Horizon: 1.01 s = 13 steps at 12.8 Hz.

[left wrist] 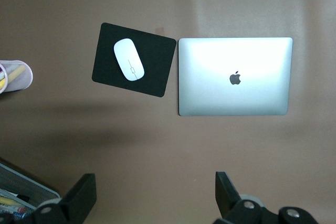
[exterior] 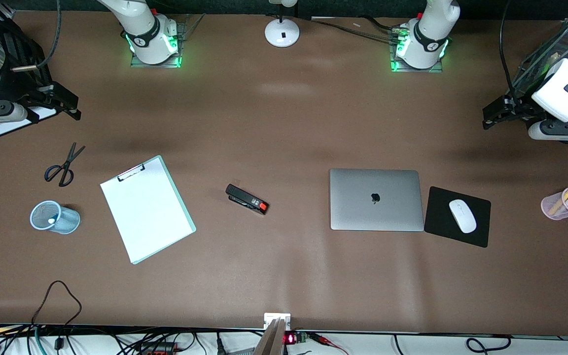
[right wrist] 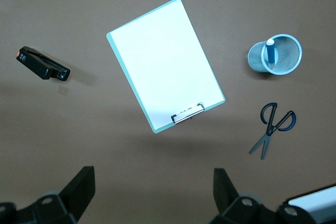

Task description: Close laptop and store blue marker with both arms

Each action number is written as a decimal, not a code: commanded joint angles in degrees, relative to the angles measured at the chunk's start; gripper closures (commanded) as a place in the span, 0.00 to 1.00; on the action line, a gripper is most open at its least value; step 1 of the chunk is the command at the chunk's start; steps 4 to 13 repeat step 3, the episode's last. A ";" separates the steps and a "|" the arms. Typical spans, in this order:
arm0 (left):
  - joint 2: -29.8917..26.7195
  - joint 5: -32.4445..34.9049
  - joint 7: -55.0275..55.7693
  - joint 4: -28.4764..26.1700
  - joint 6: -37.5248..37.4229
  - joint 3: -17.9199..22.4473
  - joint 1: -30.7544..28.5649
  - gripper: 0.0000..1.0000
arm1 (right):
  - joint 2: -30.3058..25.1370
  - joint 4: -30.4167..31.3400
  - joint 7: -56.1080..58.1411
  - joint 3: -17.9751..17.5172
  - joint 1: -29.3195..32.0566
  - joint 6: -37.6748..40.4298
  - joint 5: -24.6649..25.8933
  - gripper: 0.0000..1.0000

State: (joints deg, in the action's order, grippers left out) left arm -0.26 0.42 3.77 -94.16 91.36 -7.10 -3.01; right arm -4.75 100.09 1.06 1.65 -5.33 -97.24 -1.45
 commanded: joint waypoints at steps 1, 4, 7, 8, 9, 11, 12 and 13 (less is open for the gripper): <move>-0.27 -0.86 -1.48 0.38 -0.83 -0.11 -0.60 0.00 | 0.62 -1.39 0.78 -0.25 0.23 0.38 0.57 0.00; -0.27 -0.86 -1.48 0.47 -0.83 -0.11 -0.60 0.00 | 0.62 -1.39 0.69 -0.25 0.24 0.38 0.57 0.00; -0.27 -0.86 -1.48 0.47 -0.83 -0.11 -0.60 0.00 | 0.62 -1.39 0.69 -0.25 0.24 0.38 0.57 0.00; -0.27 -0.86 -1.48 0.47 -0.83 -0.11 -0.60 0.00 | 0.62 -1.39 0.69 -0.25 0.24 0.38 0.57 0.00; -0.27 -0.86 -1.48 0.47 -0.83 -0.11 -0.60 0.00 | 0.62 -1.39 0.69 -0.25 0.24 0.38 0.57 0.00; -0.27 -0.86 -1.48 0.47 -0.83 -0.11 -0.60 0.00 | 0.62 -1.39 0.69 -0.25 0.24 0.38 0.57 0.00; -0.27 -0.86 -1.48 0.47 -0.83 -0.11 -0.60 0.00 | 0.62 -1.39 0.69 -0.25 0.24 0.38 0.57 0.00; -0.27 -0.86 -1.48 0.47 -0.83 -0.11 -0.60 0.00 | 0.62 -1.39 0.69 -0.25 0.24 0.38 0.57 0.00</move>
